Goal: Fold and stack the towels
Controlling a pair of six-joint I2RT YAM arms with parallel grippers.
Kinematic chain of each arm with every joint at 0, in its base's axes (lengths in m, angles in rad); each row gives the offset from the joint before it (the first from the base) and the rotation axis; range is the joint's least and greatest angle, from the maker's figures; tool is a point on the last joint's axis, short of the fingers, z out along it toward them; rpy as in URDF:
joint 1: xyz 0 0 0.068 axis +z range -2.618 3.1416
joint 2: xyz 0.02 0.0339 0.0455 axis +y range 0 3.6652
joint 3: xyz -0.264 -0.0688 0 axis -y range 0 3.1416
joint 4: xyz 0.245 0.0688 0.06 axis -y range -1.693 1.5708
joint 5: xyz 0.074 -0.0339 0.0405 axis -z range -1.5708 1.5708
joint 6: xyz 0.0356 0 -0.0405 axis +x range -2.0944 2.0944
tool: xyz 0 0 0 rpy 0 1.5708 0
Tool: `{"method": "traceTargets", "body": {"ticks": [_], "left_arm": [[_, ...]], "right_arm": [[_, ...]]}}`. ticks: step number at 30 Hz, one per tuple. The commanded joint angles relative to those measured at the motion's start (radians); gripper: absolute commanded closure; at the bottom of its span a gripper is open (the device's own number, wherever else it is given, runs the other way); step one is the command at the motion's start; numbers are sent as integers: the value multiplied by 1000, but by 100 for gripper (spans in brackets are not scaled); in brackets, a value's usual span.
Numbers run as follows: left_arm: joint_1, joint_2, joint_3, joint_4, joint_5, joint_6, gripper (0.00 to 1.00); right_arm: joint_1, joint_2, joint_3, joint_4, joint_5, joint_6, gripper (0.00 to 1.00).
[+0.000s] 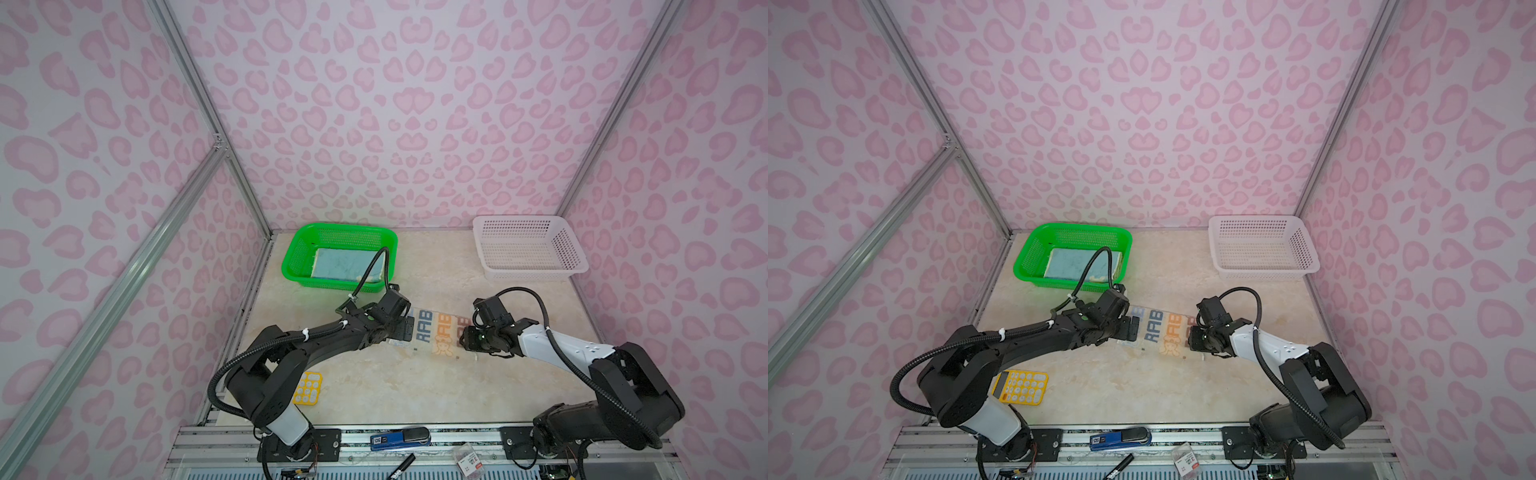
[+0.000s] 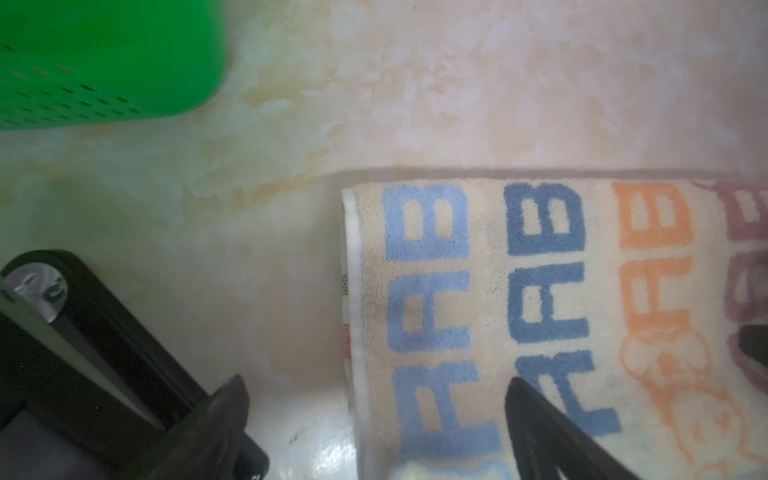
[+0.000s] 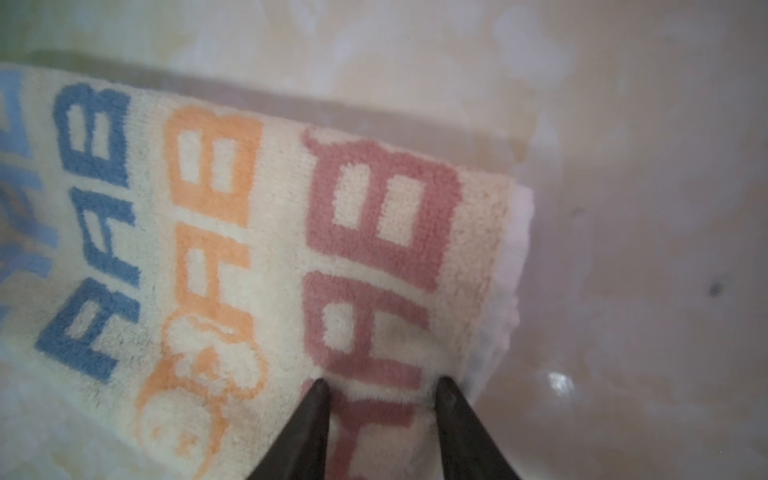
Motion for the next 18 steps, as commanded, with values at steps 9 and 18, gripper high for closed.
{"method": "traceTargets", "body": {"ticks": [9, 18], "left_arm": [[24, 88, -1, 93, 177, -98, 3], [27, 154, -16, 103, 279, -196, 19]], "right_arm": [[-34, 101, 115, -133, 88, -109, 56], [-34, 104, 102, -116, 85, -118, 57]]}}
